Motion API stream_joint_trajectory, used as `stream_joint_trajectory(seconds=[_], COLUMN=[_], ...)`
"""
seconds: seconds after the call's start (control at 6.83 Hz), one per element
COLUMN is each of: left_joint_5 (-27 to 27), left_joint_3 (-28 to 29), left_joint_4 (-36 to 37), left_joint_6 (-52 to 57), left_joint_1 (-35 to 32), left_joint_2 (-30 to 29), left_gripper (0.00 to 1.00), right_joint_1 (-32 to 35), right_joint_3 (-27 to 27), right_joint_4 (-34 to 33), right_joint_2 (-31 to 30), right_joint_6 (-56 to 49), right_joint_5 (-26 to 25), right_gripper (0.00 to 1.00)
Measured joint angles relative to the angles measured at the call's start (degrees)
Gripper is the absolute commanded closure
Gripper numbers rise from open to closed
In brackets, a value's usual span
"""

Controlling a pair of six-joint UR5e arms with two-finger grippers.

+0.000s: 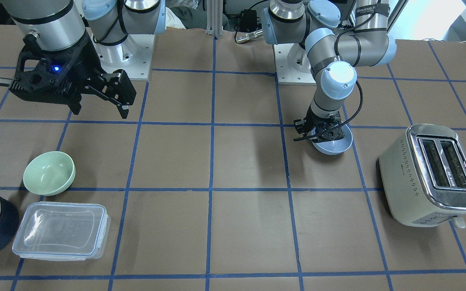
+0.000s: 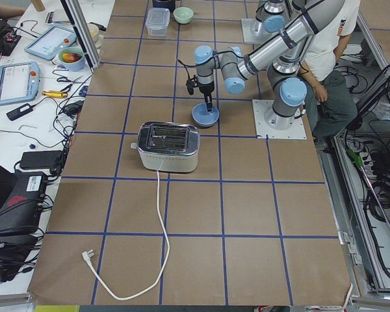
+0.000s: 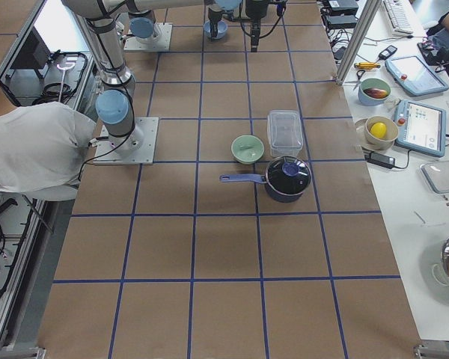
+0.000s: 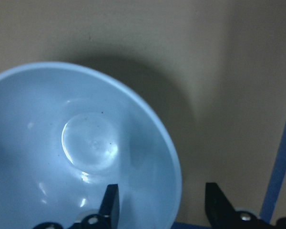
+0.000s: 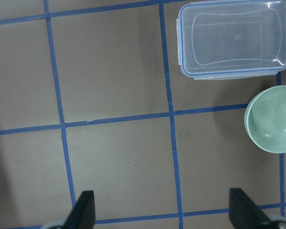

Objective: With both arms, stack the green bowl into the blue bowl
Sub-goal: 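Carry the light blue bowl with the left gripper toward the table center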

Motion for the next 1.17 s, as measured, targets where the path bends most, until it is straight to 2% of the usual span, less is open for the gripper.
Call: stream_joint_trajectory(seconds=[0.15,0.44,0.59,0.73,1.02,1.17], left_joint_5=[0.5,2.2,0.2,-4.7,-13.4,-14.5], left_joint_3=[0.9,7.7,12.1,17.2,29.5,35.4], left_joint_4=[0.1,-1.9,-3.0,-3.3,-2.7,-2.8], left_joint_6=[0.0,-2.4,-7.2,-13.2,-23.7,-26.7], left_joint_1=[-0.4,-5.4,-10.6,-16.0,-23.2,-25.7], left_joint_2=[0.7,0.4,-1.3,-4.0,-12.6,-17.2], left_gripper=[1.00,1.00,1.00,1.00,1.00,1.00], right_joint_1=[-0.1,-0.1,-0.1,-0.1,-0.2,-0.2], right_joint_3=[0.0,-0.2,-0.2,-0.1,0.1,0.1], right_joint_4=[0.0,0.0,0.0,0.0,0.0,0.0], right_joint_2=[0.0,0.0,0.0,0.0,0.0,0.0], right_joint_6=[0.0,0.0,0.0,0.0,0.0,0.0], right_joint_5=[0.0,0.0,0.0,0.0,0.0,0.0], right_gripper=[0.00,0.00,0.00,0.00,0.00,0.00])
